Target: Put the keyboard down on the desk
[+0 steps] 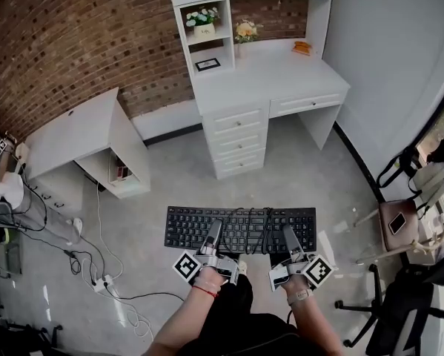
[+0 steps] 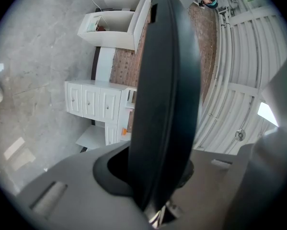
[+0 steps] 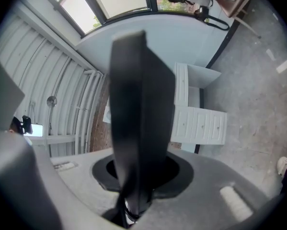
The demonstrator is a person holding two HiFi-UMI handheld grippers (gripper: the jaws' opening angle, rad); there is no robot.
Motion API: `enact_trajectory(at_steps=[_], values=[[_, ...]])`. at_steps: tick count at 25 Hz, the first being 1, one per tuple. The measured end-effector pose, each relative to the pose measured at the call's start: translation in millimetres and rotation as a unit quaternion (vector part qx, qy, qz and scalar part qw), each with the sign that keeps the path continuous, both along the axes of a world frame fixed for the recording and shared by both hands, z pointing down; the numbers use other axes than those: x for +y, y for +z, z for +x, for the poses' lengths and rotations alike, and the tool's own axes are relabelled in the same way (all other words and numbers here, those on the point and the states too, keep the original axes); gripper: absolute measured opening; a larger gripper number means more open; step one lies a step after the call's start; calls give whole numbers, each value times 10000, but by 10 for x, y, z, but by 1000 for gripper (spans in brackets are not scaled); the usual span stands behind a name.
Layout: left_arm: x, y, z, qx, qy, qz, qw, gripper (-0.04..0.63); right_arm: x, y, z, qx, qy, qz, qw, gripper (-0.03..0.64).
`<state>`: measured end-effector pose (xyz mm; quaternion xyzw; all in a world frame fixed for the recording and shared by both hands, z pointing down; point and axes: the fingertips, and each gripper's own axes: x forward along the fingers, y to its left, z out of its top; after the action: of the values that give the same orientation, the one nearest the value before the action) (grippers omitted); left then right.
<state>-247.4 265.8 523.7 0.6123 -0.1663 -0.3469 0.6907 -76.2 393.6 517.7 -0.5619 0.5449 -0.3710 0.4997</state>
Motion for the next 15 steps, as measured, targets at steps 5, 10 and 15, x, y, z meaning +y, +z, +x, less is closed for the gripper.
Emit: enact_trajectory(at_steps=[5, 10, 15], values=[[-392, -28, 178, 9, 37, -55, 10000, 84, -394, -2, 162, -34, 16, -49, 10000, 82], [-792, 28, 326, -66, 60, -107, 9999, 84, -792, 23, 296, -131, 14, -79, 9999, 83], [-1225, 57, 521, -56, 90, -113, 9999, 84, -1199, 90, 498, -49, 30, -177, 9998, 81]])
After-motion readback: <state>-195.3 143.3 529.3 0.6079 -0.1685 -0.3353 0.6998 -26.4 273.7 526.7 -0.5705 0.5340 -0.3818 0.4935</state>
